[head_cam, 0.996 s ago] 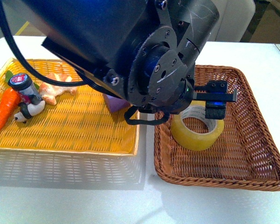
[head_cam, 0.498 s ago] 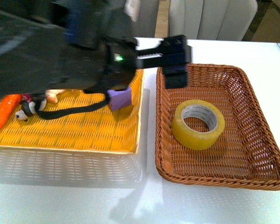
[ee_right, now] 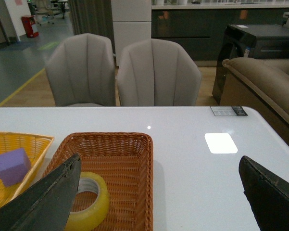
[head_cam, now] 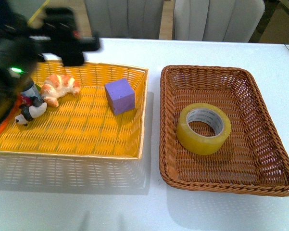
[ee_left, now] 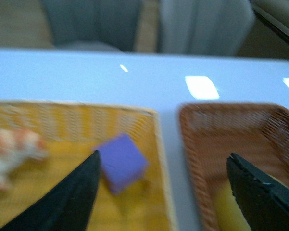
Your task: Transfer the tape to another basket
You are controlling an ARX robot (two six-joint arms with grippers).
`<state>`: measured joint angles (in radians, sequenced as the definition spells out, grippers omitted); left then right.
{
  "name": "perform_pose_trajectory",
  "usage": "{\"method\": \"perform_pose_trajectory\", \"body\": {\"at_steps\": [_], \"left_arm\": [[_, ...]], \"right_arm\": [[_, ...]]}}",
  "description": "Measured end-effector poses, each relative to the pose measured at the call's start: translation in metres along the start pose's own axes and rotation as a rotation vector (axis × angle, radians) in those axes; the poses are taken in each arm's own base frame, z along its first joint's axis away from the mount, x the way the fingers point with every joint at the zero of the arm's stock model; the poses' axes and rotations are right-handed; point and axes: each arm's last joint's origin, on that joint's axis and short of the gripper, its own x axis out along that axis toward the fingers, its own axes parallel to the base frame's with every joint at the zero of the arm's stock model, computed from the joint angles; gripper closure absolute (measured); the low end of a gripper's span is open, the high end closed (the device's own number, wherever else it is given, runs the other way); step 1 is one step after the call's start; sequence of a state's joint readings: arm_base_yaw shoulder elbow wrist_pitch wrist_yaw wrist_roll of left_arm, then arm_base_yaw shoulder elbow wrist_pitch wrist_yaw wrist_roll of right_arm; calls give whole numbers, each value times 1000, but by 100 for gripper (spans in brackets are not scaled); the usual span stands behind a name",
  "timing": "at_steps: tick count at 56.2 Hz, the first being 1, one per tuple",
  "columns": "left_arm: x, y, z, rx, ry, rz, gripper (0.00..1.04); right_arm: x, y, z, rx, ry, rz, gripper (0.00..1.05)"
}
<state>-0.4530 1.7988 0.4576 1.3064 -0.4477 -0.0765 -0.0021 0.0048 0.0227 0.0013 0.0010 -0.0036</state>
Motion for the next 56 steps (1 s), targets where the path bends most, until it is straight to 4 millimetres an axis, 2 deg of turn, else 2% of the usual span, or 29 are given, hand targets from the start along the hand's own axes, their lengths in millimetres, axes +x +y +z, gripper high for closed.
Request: {"method": "perform_pose_trajectory", "body": {"at_steps": [5, 17, 31, 56], "left_arm": [[-16, 19, 12, 17, -38, -7, 66], [-52, 56, 15, 47, -16, -11, 104], [-88, 86, 31, 51, -12, -2, 103], [-122, 110, 34, 51, -19, -3, 103]], "right_arm": [[0, 0, 0, 0, 0, 2, 9], [0, 0, 0, 0, 0, 0, 9], [0, 0, 0, 0, 0, 1, 9], [0, 0, 0, 0, 0, 0, 9]]}}
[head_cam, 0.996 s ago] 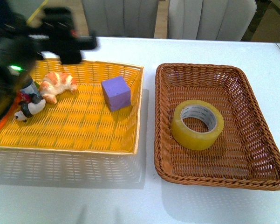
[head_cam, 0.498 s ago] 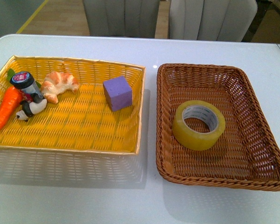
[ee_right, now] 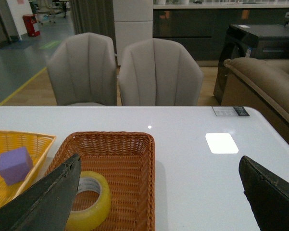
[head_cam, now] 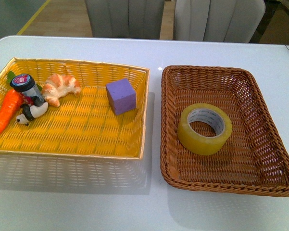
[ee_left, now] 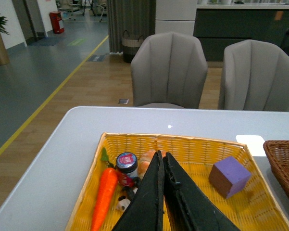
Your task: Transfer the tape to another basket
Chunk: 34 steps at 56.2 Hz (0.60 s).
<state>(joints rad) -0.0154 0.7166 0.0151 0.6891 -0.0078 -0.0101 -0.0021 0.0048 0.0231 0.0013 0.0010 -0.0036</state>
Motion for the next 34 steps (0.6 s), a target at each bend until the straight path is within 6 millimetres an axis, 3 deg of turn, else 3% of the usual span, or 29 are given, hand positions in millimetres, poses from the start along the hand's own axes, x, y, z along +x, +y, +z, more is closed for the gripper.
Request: {"method": "perform_pose_trajectory", "body": {"at_steps": [34], "left_arm": [[-23, 1, 8, 0, -28, 5, 103]], "right_arm": [[0, 0, 0, 0, 0, 1, 9]]}}
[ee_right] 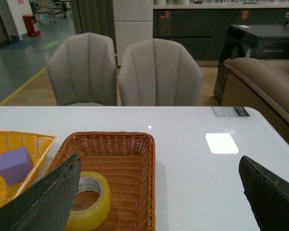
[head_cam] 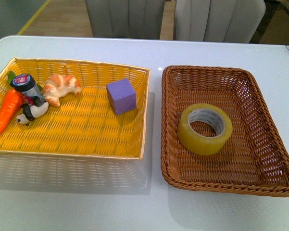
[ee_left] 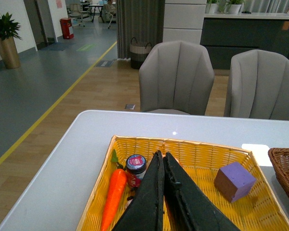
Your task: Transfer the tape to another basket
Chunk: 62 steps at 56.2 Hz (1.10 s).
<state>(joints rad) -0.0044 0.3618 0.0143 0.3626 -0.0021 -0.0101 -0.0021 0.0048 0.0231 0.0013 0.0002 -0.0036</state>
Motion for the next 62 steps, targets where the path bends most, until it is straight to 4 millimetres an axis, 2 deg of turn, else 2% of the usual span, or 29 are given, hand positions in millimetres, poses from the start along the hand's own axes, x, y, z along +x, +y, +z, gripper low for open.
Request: {"method": "perform_pose_trajectory", "body": {"at_steps": [32, 40, 59, 62], "left_arm": [[-12, 0, 0, 0, 0, 0, 103], [-23, 0, -3, 0, 12, -2, 103], [-23, 0, -4, 0, 16, -1, 103], [-23, 0, -4, 0, 16, -1, 97]], "right_arm": [[0, 0, 0, 0, 0, 0, 9], [0, 0, 0, 0, 0, 0, 9], [0, 0, 0, 0, 0, 0, 9], [0, 0, 0, 0, 0, 0, 9]]}}
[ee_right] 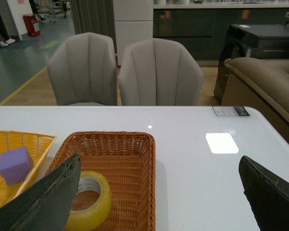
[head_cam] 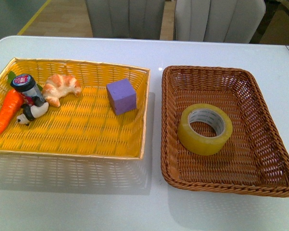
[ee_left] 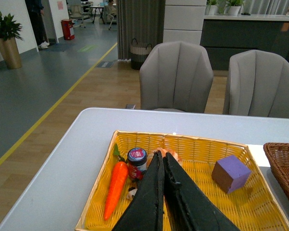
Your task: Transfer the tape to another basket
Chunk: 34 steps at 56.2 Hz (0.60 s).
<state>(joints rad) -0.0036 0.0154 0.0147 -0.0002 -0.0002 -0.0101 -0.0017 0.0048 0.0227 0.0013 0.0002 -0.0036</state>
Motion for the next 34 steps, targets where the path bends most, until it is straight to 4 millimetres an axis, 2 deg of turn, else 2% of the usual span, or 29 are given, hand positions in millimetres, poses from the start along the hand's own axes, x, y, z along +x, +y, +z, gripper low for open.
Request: {"method": "perform_pose_trajectory", "body": {"at_steps": [5, 20, 21, 34], "left_arm": [[0, 0, 0, 0, 0, 0, 81], [0, 0, 0, 0, 0, 0, 10], [0, 0, 0, 2, 0, 0, 7], [0, 0, 0, 2, 0, 0, 9]], "right_arm": [[0, 0, 0, 0, 0, 0, 9], [0, 0, 0, 0, 0, 0, 9], [0, 0, 0, 0, 0, 0, 9], [0, 0, 0, 0, 0, 0, 9]]}}
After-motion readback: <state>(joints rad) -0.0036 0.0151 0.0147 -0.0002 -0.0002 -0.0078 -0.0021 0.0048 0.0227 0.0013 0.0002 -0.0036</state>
